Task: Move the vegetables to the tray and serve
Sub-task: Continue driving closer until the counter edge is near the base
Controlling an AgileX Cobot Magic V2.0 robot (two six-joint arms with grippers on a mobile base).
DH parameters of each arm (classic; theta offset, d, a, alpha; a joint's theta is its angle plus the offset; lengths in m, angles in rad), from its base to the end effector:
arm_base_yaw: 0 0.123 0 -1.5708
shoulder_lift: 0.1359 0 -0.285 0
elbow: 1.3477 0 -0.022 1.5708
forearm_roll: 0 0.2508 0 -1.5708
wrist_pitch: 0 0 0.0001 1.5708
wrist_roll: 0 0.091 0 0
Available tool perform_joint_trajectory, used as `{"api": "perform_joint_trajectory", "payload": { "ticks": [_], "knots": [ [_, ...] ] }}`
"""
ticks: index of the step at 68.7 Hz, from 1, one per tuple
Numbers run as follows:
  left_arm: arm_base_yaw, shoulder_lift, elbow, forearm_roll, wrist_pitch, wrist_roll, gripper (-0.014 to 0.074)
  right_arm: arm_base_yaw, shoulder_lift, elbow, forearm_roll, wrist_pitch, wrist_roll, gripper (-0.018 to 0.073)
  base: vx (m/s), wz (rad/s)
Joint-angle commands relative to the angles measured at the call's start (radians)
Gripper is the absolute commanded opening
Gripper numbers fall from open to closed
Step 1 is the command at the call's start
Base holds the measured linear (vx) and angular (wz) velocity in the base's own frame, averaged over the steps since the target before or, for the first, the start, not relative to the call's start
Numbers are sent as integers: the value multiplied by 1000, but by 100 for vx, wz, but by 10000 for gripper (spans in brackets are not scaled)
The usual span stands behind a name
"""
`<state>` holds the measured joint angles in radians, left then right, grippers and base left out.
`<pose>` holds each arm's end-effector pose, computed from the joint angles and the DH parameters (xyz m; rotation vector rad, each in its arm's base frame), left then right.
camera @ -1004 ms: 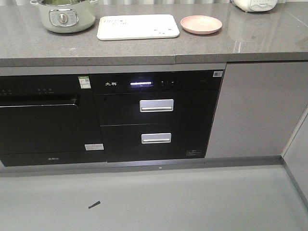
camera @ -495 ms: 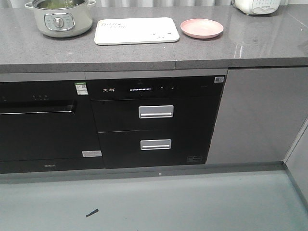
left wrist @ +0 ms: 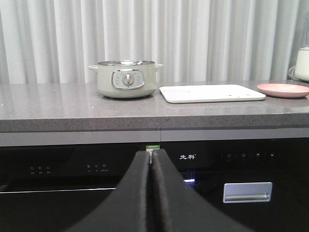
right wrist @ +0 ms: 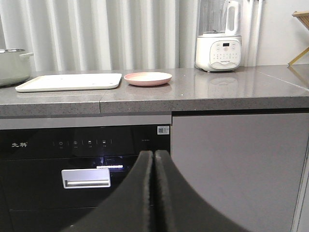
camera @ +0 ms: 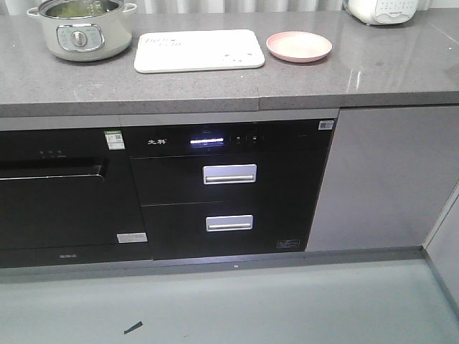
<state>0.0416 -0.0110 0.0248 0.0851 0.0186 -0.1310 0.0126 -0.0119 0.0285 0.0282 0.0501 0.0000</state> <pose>0.0565 0.0025 0.2037 -0.0676 1.5144 -0.0023 0.0568 0.0008 0.1997 0.0109 1.5503 0.0333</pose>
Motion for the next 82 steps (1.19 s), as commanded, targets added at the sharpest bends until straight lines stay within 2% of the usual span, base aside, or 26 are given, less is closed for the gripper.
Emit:
{"api": "perform_joint_trajectory", "payload": {
  "ticks": [1, 82],
  "knots": [
    [-7, -16, 11, -3, -77, -1, -6, -2, -1, 6, -3, -74, 0, -4, 7, -3],
    [-7, -16, 11, -3, -77, -1, -6, -2, -1, 6, -3, -74, 0, -4, 8, -1]
  ]
}}
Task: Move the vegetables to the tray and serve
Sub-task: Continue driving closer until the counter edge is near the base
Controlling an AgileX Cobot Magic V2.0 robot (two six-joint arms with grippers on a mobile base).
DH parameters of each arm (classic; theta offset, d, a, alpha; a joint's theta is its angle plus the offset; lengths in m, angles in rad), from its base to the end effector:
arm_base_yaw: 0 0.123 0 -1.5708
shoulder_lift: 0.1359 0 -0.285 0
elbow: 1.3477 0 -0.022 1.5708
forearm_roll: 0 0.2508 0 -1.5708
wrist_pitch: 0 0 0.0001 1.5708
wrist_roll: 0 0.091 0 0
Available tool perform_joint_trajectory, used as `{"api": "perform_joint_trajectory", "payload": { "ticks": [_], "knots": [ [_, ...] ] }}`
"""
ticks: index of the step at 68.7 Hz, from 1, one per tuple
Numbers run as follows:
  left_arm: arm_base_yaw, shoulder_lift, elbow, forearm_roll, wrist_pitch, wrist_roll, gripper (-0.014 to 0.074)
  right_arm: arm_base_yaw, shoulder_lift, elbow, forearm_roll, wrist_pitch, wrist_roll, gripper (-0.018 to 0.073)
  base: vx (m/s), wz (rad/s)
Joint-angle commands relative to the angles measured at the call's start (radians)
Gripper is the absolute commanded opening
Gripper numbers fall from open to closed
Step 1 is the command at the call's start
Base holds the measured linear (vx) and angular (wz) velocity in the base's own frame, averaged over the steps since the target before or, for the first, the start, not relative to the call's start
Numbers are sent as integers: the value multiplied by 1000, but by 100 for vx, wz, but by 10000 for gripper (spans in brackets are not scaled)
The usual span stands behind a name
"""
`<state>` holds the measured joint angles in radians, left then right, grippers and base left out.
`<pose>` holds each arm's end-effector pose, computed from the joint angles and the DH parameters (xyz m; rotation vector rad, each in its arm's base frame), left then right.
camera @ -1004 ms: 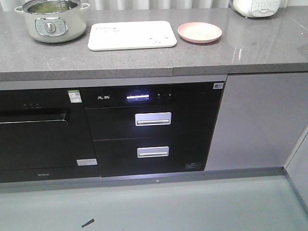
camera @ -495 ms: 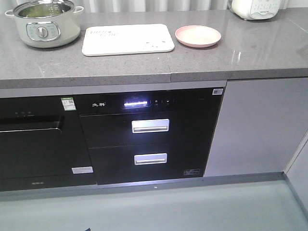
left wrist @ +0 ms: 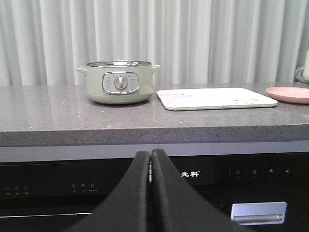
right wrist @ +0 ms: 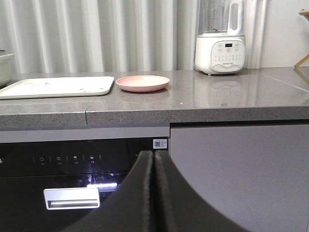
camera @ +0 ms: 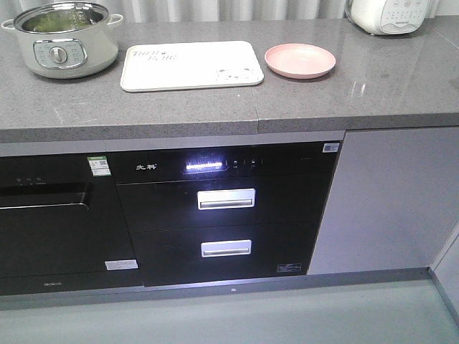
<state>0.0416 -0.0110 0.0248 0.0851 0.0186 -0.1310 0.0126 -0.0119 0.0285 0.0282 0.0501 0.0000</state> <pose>0.0565 0.0025 0.2037 -0.0676 1.5144 -0.0023 0.0568 0.0008 0.1997 0.0109 1.5503 0.0333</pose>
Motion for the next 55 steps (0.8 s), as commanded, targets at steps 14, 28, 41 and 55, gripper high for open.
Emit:
{"api": "perform_joint_trajectory", "payload": {
  "ticks": [14, 28, 41, 55],
  "knots": [
    [-7, -16, 11, -3, -77, -1, -6, -2, -1, 6, -3, -74, 0, -4, 8, 6],
    [-7, -16, 11, -3, -77, -1, -6, -2, -1, 6, -3, -74, 0, -4, 9, 7],
    [-7, -16, 11, -3, -77, -1, -6, -2, -1, 6, -3, -74, 0, -4, 8, 4],
    [-7, -16, 11, -3, -77, -1, -6, -2, -1, 6, -3, -74, 0, -4, 7, 3]
  ]
}}
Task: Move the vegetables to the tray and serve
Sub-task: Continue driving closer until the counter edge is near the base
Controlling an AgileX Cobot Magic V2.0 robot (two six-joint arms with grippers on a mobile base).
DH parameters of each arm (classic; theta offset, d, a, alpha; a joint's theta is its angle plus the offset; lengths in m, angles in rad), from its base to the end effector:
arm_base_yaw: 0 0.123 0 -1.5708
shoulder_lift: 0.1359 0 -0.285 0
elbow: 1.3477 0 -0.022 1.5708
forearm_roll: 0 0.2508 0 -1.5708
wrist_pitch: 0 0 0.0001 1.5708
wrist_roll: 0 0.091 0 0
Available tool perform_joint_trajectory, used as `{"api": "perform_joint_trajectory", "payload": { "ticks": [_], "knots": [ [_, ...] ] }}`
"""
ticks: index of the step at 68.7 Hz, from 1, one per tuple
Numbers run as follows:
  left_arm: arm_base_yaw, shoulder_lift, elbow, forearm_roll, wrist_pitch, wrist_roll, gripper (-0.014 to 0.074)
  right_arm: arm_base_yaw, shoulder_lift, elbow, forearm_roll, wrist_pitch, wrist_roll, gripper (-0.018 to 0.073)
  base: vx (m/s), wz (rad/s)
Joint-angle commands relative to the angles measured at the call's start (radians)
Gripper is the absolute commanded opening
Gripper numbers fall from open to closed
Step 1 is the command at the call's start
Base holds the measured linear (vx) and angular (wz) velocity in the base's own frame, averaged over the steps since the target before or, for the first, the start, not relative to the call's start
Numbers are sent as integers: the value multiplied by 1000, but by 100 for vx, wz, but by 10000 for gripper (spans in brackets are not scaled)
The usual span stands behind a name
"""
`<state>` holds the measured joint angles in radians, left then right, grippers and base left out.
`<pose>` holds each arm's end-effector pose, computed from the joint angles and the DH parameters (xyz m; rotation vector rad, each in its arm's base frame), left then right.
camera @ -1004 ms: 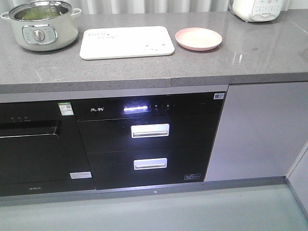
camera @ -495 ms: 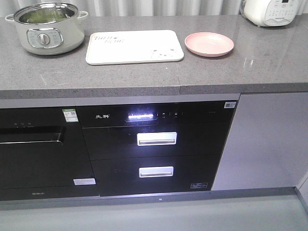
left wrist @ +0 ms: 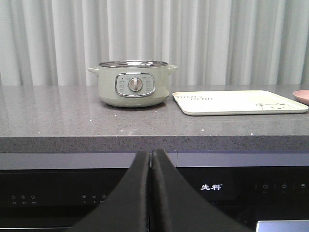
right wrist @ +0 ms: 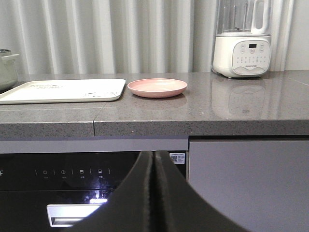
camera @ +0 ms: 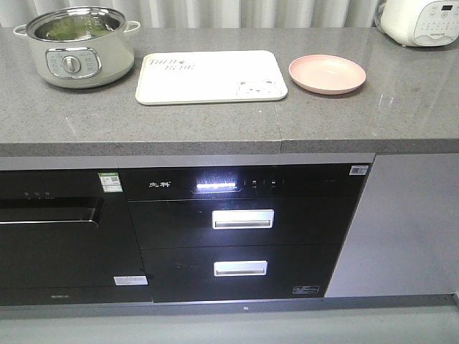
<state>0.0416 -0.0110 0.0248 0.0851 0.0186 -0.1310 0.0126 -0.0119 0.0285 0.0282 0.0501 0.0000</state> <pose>0.0565 0.0025 0.2037 -0.0676 1.5144 -0.0023 0.0568 0.0008 0.1997 0.0109 1.5503 0.0333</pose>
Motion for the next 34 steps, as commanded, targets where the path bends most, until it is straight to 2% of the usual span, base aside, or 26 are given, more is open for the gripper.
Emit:
{"api": "perform_joint_trajectory", "payload": {
  "ticks": [1, 34],
  "knots": [
    [-7, -16, 11, -3, -77, -1, -6, -2, -1, 6, -3, -74, 0, -4, 6, 3],
    [-7, -16, 11, -3, -77, -1, -6, -2, -1, 6, -3, -75, 0, -4, 5, 1]
  ]
}}
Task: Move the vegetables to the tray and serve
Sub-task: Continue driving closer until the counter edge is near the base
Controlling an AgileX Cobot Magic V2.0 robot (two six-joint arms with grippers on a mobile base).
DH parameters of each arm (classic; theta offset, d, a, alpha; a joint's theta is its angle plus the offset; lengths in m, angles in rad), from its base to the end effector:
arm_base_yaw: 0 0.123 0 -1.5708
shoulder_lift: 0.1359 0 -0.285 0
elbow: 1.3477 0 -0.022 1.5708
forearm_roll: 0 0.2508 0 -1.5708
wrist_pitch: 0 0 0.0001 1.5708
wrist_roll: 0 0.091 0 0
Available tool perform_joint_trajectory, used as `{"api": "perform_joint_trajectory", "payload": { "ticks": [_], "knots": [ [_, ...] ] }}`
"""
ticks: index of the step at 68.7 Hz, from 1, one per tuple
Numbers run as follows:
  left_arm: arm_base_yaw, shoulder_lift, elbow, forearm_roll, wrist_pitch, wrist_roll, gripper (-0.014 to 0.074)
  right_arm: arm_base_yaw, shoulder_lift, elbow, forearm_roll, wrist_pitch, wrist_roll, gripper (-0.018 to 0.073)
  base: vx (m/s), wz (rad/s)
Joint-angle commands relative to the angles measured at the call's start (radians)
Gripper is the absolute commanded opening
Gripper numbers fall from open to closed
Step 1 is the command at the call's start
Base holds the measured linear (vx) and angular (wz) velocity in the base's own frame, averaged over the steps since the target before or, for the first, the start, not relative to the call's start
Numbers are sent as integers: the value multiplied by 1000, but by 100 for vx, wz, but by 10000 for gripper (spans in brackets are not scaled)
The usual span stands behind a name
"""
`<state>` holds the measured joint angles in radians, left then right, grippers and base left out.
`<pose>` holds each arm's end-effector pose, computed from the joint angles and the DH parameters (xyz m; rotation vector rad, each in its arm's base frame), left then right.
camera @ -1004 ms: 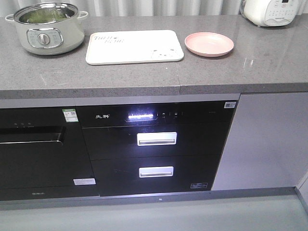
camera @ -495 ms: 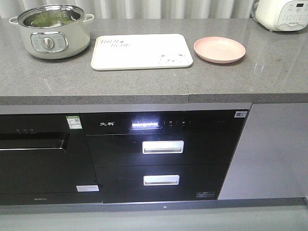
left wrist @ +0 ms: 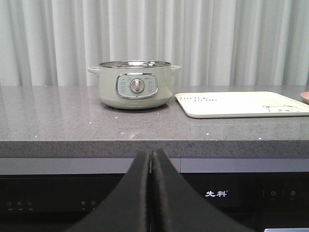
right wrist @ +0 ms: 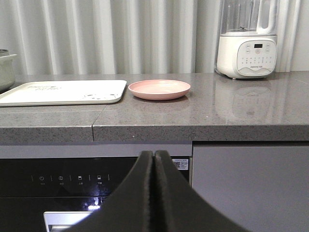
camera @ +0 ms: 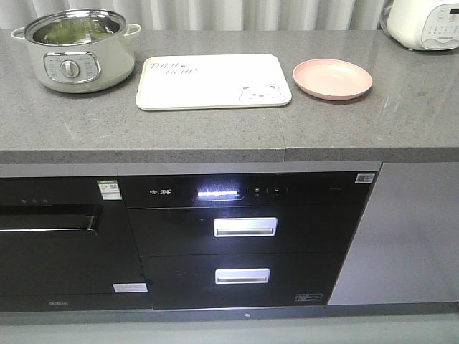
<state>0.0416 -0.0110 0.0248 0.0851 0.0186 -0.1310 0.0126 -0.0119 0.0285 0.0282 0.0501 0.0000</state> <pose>0.0565 0.0025 0.2037 -0.0676 1.5144 -0.0023 0.0568 0.0008 0.1997 0.0109 1.5503 0.0333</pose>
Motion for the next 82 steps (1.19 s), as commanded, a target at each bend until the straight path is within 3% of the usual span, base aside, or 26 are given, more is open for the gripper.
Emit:
{"api": "perform_joint_trajectory", "payload": {
  "ticks": [1, 82],
  "knots": [
    [-7, -16, 11, -3, -77, -1, -6, -2, -1, 6, -3, -75, 0, -4, 4, -1],
    [-7, -16, 11, -3, -77, -1, -6, -2, -1, 6, -3, -74, 0, -4, 8, 0]
  ]
}}
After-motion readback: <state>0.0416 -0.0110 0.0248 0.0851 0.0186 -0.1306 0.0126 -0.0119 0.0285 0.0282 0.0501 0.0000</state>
